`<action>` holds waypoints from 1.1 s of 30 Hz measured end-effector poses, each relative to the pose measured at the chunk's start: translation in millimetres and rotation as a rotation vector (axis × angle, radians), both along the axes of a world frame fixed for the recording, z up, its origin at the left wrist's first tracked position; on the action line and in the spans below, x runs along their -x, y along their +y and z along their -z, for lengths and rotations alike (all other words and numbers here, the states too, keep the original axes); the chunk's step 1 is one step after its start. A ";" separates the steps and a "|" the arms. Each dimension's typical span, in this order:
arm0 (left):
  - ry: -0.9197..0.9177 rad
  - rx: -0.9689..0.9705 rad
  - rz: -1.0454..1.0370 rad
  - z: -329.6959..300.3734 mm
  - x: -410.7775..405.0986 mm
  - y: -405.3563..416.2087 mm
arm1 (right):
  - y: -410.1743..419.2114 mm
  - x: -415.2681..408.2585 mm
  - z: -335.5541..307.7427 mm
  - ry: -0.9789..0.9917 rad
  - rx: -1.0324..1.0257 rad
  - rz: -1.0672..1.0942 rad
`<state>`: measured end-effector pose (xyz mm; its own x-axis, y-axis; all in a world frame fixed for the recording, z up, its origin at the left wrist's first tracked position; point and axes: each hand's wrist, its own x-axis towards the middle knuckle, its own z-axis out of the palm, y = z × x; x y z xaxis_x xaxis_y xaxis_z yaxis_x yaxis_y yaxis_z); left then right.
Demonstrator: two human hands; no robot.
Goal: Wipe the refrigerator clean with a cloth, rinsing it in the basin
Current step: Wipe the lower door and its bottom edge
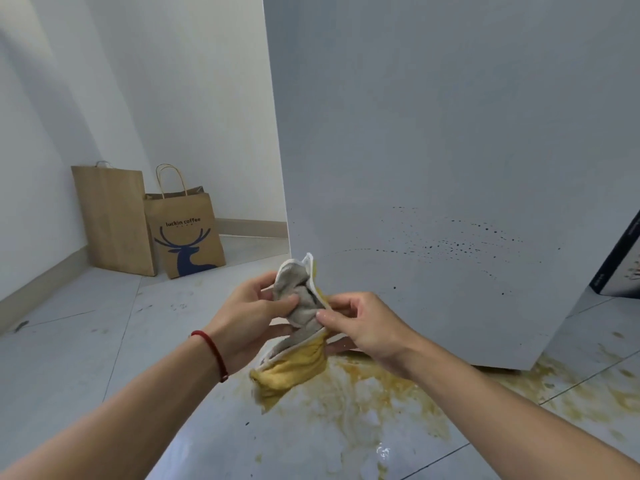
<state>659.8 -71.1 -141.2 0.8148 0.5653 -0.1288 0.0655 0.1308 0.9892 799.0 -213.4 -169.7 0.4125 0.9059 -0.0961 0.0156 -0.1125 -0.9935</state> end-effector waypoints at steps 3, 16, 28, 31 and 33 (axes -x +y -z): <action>0.012 -0.148 -0.112 0.0 14.9 18.9 | -2.5 -7.0 0.9 0.183 0.025 0.072; 0.535 -0.306 -0.392 36.5 37.7 73.6 | -20.3 -39.5 0.6 0.380 0.050 0.164; 0.122 0.321 0.171 14.9 71.1 85.9 | -35.6 -63.4 12.6 0.547 -0.118 0.215; 0.204 0.063 0.134 15.1 68.6 82.3 | -39.7 -64.5 14.5 0.253 0.073 0.226; 0.302 -0.305 0.051 22.0 61.7 81.2 | -37.8 -63.8 15.8 0.035 0.159 0.251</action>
<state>598.2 10.1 -163.2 0.7940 0.5744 -0.1991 0.3569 -0.1752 0.9176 862.7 -251.2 -185.4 0.6155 0.7486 -0.2464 -0.0659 -0.2626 -0.9626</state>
